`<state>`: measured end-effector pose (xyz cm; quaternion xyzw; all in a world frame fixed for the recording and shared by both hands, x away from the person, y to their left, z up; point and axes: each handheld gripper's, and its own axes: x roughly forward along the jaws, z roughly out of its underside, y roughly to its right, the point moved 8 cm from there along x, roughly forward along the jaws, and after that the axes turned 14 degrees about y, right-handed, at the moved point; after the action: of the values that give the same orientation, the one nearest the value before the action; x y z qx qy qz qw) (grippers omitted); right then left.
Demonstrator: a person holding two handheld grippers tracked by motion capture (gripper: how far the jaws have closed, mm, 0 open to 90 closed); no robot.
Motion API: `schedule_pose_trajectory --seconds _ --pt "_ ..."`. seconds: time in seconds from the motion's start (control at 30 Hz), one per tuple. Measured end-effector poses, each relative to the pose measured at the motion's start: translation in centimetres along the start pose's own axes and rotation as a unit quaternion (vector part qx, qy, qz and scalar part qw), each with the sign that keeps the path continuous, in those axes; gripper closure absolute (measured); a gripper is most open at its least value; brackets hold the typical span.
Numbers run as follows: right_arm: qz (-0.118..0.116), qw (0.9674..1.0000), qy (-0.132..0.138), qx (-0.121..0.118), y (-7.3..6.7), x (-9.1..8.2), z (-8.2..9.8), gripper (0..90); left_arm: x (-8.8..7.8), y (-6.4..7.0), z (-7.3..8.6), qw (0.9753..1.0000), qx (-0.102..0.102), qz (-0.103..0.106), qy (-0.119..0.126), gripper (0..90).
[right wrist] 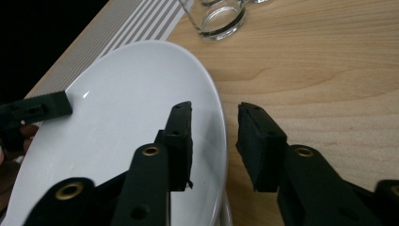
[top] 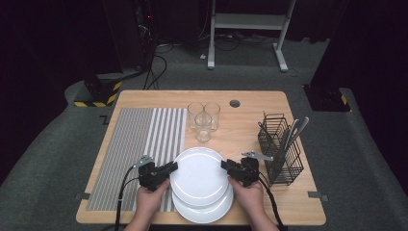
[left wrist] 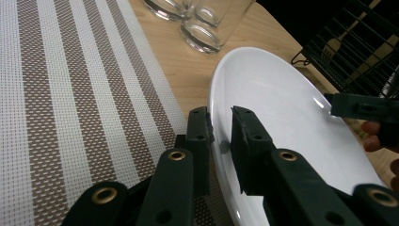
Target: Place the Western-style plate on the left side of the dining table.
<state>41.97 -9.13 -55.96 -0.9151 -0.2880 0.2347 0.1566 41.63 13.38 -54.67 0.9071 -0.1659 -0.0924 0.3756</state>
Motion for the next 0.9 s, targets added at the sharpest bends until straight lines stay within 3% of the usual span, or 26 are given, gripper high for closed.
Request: schedule_pose_trajectory --seconds 0.13,0.3,0.47,0.63,0.77,0.9 --pt "0.004 0.9996 -0.008 -0.026 -0.4 -1.1 0.5 54.9 0.0 0.0 0.0 1.0 -0.002 0.0 0.003 78.0" --pt "0.004 0.9996 -0.018 -0.021 -0.2 -2.3 1.5 51.5 0.0 0.1 0.0 1.0 -0.002 0.0 0.005 78.3" --pt "-0.008 0.9994 -0.028 -0.02 -0.4 -2.2 2.7 53.8 0.0 0.1 0.0 1.0 -0.001 0.0 0.005 78.3" --pt "-0.006 0.999 -0.025 -0.037 -0.7 -1.9 3.0 58.2 -0.1 0.1 0.1 1.0 0.004 -0.001 0.002 77.9" --pt "-0.002 0.999 -0.021 -0.041 -0.7 -1.9 3.1 58.5 -0.3 0.3 0.1 1.0 -0.007 -0.001 -0.007 65.5" --pt "0.001 0.9991 -0.018 -0.039 -0.8 -1.9 3.1 58.7 -1.2 0.7 0.0 0.9998 0.012 -0.005 -0.015 58.2"
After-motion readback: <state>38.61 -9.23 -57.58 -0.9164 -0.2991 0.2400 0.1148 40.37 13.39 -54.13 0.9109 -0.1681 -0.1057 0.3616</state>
